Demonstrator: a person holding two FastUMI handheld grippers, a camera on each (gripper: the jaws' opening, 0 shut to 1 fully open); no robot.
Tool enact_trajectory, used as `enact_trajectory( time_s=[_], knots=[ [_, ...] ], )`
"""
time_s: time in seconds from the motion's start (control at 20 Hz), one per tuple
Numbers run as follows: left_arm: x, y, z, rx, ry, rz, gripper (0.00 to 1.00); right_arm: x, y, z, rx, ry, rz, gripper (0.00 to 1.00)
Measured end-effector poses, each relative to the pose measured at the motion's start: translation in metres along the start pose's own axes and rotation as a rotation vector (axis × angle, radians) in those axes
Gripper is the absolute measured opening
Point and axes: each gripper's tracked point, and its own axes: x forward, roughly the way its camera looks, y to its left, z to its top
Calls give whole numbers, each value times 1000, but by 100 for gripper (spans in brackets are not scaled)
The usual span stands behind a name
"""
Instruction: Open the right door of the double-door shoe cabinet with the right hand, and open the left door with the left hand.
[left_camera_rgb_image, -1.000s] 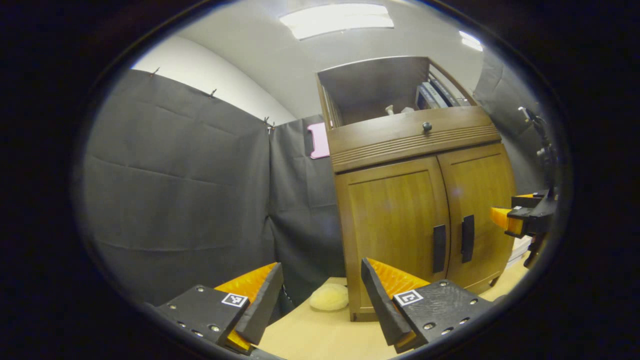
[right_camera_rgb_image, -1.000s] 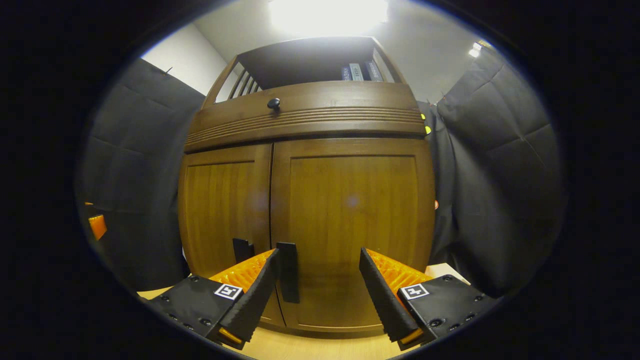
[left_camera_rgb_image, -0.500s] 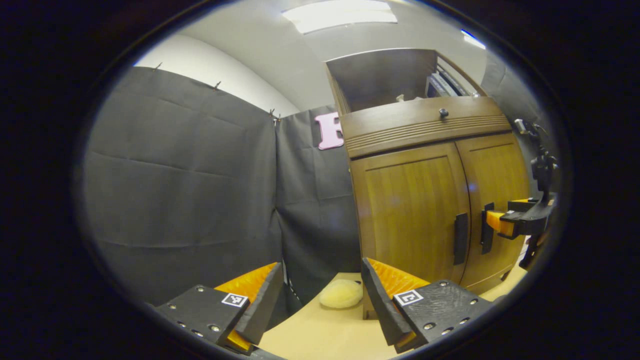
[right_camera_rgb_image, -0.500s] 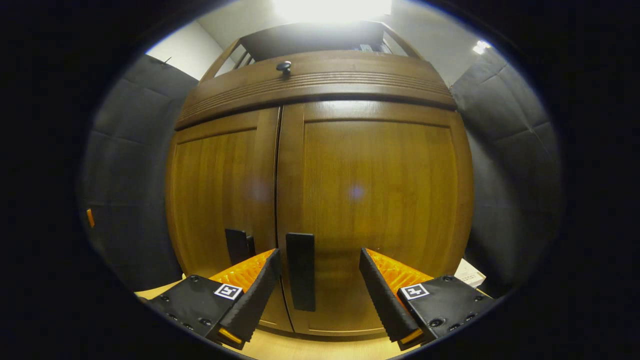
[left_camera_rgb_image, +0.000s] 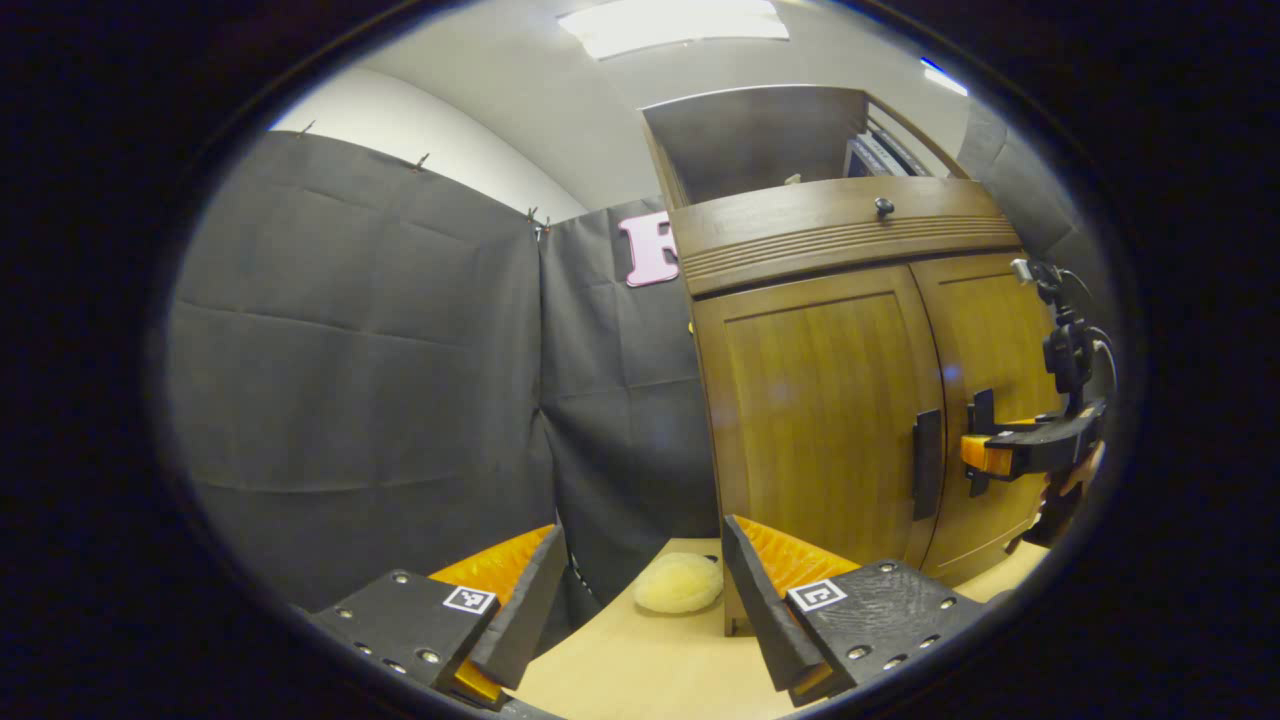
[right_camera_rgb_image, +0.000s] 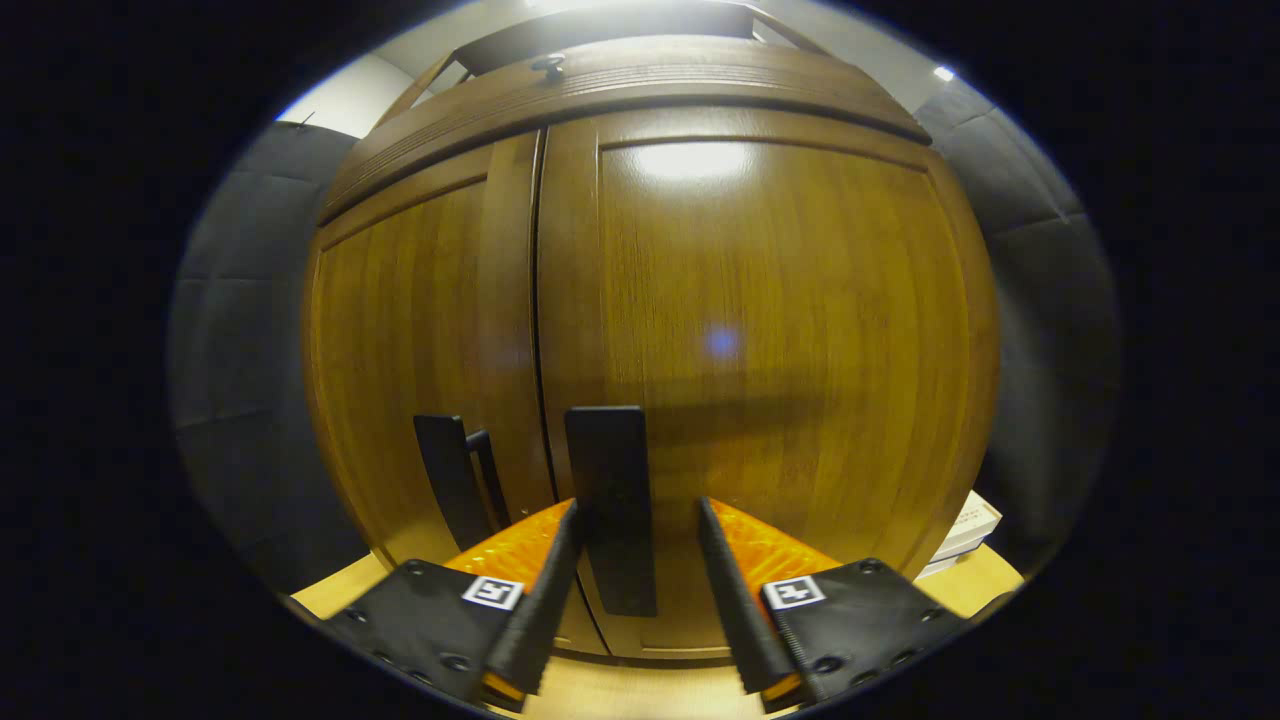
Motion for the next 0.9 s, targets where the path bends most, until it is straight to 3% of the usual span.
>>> enact_trajectory(
  time_s=[0.15, 0.45, 0.5, 0.9],
  knots=[
    [3, -1, 0, -3, 0, -6, 88, 4, 5, -1, 13, 12, 2, 38],
    [6, 7, 5, -6, -8, -20, 92, -11, 5, -1, -21, 19, 16, 25],
    [5, 12, 5, -10, -8, -25, 92, -10, 5, -6, -35, 23, 23, 13],
    [-3, 26, 26, -22, -26, -82, 92, -62, 2, -9, -30, 31, 114, 10]
  ],
)
